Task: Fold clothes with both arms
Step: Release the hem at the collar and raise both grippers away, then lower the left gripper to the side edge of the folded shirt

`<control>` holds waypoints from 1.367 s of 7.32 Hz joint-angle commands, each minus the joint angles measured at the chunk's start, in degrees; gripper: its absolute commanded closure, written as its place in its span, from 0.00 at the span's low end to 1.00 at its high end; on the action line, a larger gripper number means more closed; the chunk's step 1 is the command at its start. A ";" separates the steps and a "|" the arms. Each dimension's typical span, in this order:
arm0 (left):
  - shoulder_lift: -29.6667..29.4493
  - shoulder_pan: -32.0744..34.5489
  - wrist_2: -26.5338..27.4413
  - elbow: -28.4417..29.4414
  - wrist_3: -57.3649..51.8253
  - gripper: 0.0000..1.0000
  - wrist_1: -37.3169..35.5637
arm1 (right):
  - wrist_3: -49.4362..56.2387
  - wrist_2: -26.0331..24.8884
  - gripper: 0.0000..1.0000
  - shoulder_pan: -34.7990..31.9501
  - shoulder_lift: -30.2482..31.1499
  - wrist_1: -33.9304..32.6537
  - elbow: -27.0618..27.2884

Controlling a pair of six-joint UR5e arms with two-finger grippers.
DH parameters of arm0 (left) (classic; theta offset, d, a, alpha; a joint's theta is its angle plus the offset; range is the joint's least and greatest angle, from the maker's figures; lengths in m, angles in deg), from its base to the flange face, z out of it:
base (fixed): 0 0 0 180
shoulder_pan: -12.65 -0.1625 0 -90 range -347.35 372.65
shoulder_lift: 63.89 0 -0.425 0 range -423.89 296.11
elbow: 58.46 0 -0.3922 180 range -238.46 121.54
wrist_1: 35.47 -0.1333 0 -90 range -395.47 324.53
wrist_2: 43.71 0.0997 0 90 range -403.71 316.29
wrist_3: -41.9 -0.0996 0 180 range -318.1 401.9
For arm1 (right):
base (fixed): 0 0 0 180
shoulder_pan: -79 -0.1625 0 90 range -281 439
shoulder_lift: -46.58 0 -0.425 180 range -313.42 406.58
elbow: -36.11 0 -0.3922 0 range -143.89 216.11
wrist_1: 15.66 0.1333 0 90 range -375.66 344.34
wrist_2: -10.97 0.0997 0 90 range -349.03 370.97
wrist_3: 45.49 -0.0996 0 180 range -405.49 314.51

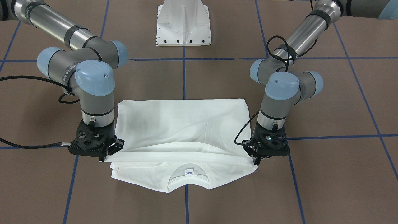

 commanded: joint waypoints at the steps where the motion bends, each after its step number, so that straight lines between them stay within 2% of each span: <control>1: 2.03 0.21 -0.62 -2.31 -2.31 0.00 2.50 | 0.37 -0.39 0.00 0.56 -0.21 2.97 -0.83; 2: 3.00 0.30 -2.45 -4.76 -2.76 0.00 2.07 | 0.37 -0.39 0.00 0.56 -0.12 3.42 -0.83; 4: 11.31 -0.39 -4.67 -15.71 -1.46 0.00 2.77 | 0.37 -0.04 0.00 0.56 -0.03 3.60 -0.04; 6: 18.36 -6.60 -4.14 -23.30 1.43 0.00 3.21 | 0.37 0.05 0.00 0.65 0.15 5.62 0.14; 10: 19.70 -12.34 -1.78 -23.25 4.79 0.00 3.30 | 0.28 -0.31 0.00 1.08 0.41 5.71 0.14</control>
